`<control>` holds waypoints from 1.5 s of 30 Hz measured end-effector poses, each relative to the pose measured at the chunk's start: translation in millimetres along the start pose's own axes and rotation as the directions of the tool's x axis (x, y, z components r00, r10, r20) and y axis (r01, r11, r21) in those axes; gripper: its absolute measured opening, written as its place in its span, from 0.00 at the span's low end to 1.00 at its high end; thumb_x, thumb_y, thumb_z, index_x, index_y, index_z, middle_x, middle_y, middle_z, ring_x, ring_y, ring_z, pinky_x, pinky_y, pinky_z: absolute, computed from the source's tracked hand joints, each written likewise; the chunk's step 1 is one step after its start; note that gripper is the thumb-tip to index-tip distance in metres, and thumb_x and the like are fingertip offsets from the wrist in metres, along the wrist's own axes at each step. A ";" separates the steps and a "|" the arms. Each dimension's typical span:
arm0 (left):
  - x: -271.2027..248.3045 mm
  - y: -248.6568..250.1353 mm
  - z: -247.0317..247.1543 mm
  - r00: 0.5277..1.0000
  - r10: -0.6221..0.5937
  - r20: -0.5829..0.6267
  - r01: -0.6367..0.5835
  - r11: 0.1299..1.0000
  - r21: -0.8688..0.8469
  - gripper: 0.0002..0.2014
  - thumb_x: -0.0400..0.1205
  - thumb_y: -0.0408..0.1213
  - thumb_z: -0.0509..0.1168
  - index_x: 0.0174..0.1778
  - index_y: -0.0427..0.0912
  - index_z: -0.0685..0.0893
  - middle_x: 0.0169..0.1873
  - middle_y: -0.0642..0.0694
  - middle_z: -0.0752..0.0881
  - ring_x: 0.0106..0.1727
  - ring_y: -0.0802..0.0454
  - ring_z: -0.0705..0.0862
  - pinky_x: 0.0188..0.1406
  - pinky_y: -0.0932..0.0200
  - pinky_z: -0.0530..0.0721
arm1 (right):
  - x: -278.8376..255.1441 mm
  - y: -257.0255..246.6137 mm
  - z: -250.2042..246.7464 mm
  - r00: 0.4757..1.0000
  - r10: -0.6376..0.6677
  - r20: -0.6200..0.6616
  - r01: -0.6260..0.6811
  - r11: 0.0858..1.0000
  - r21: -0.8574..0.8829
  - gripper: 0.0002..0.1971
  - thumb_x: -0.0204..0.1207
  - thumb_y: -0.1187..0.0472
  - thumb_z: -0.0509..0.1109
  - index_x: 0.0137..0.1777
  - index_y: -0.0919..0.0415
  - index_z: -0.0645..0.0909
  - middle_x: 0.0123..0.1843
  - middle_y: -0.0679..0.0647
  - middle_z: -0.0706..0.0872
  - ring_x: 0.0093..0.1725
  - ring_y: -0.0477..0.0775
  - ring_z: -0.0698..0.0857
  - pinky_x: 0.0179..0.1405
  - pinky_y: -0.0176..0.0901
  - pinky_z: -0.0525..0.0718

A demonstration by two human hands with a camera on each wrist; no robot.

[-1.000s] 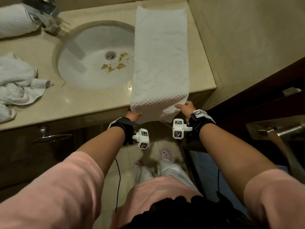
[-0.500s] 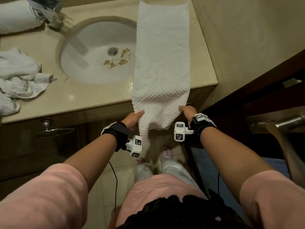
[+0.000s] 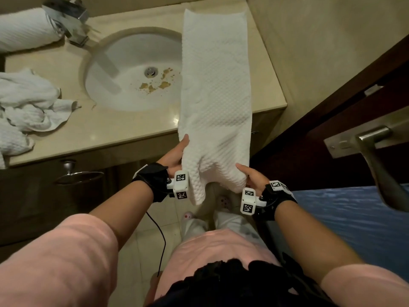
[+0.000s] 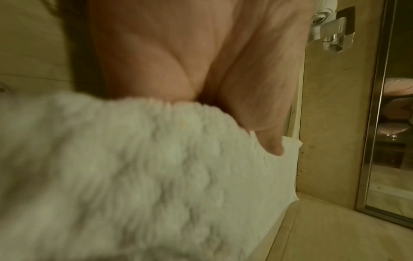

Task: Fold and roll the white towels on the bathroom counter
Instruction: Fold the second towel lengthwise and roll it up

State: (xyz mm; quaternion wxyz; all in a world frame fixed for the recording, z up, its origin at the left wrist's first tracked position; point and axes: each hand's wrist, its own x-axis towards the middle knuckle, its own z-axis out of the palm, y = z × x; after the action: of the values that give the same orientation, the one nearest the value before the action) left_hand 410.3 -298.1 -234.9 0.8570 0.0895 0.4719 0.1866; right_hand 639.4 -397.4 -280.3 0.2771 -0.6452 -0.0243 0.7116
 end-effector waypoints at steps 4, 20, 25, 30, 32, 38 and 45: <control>-9.5 -8.6 -9.2 0.995 -0.079 0.068 0.080 0.997 -0.011 0.20 0.81 0.51 0.64 0.56 0.39 0.88 0.57 0.37 0.88 0.56 0.42 0.88 0.61 0.46 0.84 | -22.4 13.8 -1.2 0.998 0.009 0.065 -0.015 0.995 0.098 0.21 0.79 0.55 0.68 0.69 0.64 0.78 0.64 0.66 0.85 0.65 0.67 0.82 0.70 0.62 0.77; -42.4 -31.3 -35.6 0.992 -0.102 -0.069 0.117 0.959 0.257 0.13 0.87 0.33 0.58 0.66 0.34 0.77 0.45 0.38 0.90 0.41 0.44 0.91 0.35 0.53 0.90 | -51.9 25.6 -2.4 0.942 -0.252 -0.221 0.241 0.968 -0.073 0.16 0.79 0.58 0.70 0.63 0.67 0.79 0.58 0.66 0.87 0.57 0.66 0.86 0.63 0.64 0.81; -51.4 -45.3 -43.7 0.991 -0.079 -0.110 0.111 0.935 0.338 0.10 0.88 0.34 0.56 0.61 0.37 0.78 0.44 0.41 0.86 0.34 0.49 0.84 0.22 0.64 0.84 | -51.5 34.3 4.5 0.876 -0.336 -0.346 0.315 0.942 -0.117 0.08 0.80 0.59 0.69 0.52 0.64 0.76 0.43 0.58 0.85 0.40 0.56 0.85 0.42 0.50 0.85; -52.6 -65.5 -54.6 0.981 -0.066 -0.184 0.124 0.936 0.330 0.11 0.88 0.41 0.55 0.48 0.39 0.77 0.29 0.46 0.74 0.27 0.52 0.72 0.26 0.59 0.77 | -49.5 45.6 7.0 0.785 -0.382 -0.487 0.364 0.921 -0.137 0.18 0.77 0.58 0.72 0.61 0.59 0.69 0.54 0.60 0.81 0.50 0.61 0.86 0.49 0.56 0.87; -54.7 -70.8 -53.6 0.979 -0.055 -0.198 0.117 0.941 0.317 0.13 0.88 0.42 0.55 0.44 0.39 0.78 0.29 0.46 0.73 0.28 0.51 0.72 0.31 0.58 0.76 | -52.2 48.3 6.4 0.759 -0.398 -0.515 0.378 0.914 -0.149 0.17 0.76 0.59 0.73 0.59 0.57 0.69 0.54 0.60 0.81 0.50 0.61 0.85 0.45 0.54 0.87; -55.5 -80.8 -48.8 0.978 -0.074 -0.196 0.110 0.977 0.181 0.18 0.89 0.41 0.54 0.35 0.38 0.74 0.19 0.47 0.72 0.19 0.52 0.73 0.30 0.56 0.82 | -54.9 50.4 1.3 0.772 -0.392 -0.500 0.311 0.920 -0.240 0.07 0.76 0.56 0.73 0.44 0.56 0.78 0.53 0.63 0.87 0.52 0.63 0.87 0.55 0.63 0.86; -48.5 -85.7 -54.9 0.982 -0.057 -0.180 0.086 0.984 0.156 0.12 0.89 0.38 0.54 0.57 0.35 0.78 0.32 0.39 0.85 0.31 0.48 0.84 0.66 0.45 0.77 | -62.2 46.8 -0.4 0.843 -0.330 -0.424 0.254 0.940 -0.228 0.10 0.75 0.61 0.75 0.38 0.66 0.80 0.46 0.68 0.87 0.44 0.63 0.86 0.54 0.62 0.85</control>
State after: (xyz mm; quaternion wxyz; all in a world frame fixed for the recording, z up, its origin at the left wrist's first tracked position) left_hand 360.8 -397.3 -255.0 0.8083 0.1254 0.5619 0.1236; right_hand 623.7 -463.6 -242.4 0.3267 -0.8031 -0.1148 0.4850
